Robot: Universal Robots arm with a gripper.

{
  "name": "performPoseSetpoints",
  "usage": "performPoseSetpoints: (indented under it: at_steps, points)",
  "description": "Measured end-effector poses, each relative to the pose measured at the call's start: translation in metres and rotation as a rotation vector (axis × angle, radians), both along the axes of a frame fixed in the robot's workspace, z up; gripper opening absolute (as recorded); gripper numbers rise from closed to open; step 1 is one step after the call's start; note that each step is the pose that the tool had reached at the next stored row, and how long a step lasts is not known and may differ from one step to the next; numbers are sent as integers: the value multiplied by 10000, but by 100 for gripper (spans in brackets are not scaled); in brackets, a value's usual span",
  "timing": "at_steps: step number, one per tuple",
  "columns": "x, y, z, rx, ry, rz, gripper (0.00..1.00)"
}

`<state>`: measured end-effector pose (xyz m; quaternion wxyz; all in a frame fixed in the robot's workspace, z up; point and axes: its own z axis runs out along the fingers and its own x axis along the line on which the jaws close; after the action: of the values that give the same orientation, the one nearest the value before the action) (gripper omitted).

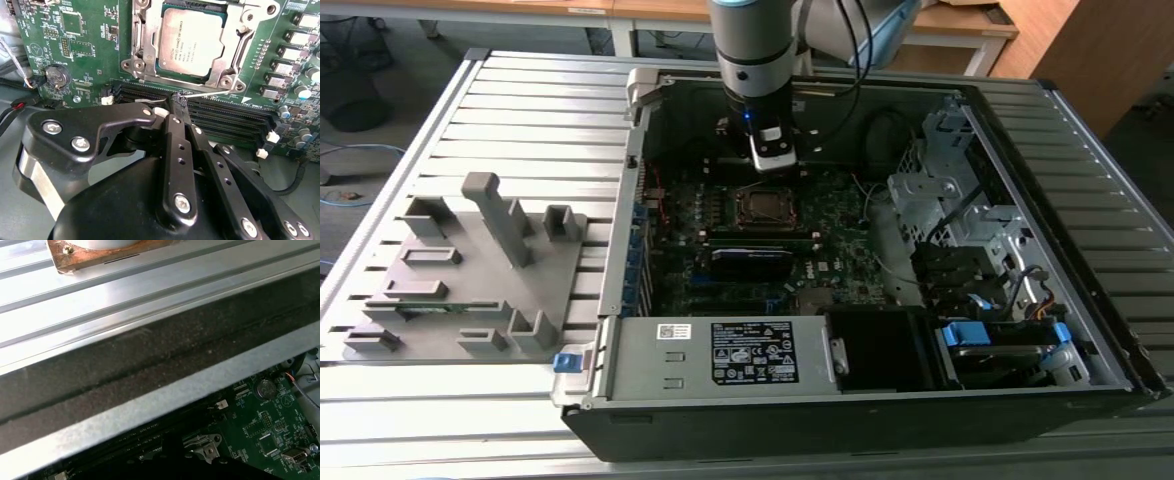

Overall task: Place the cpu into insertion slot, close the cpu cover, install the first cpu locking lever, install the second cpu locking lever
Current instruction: 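Install the first cpu locking lever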

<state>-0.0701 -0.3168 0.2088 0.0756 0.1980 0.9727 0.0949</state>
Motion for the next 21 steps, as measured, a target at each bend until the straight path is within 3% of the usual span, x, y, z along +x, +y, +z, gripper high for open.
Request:
performPoseSetpoints:
  at_steps: [4,10,15,21]
  points:
    - [-6,1,-8,18,-154,-2,11]
    - [-7,0,-12,21,-162,-2,11]
    - [-7,0,-41,8,-204,-2,11]
    - [-7,3,-82,-147,-277,0,11]
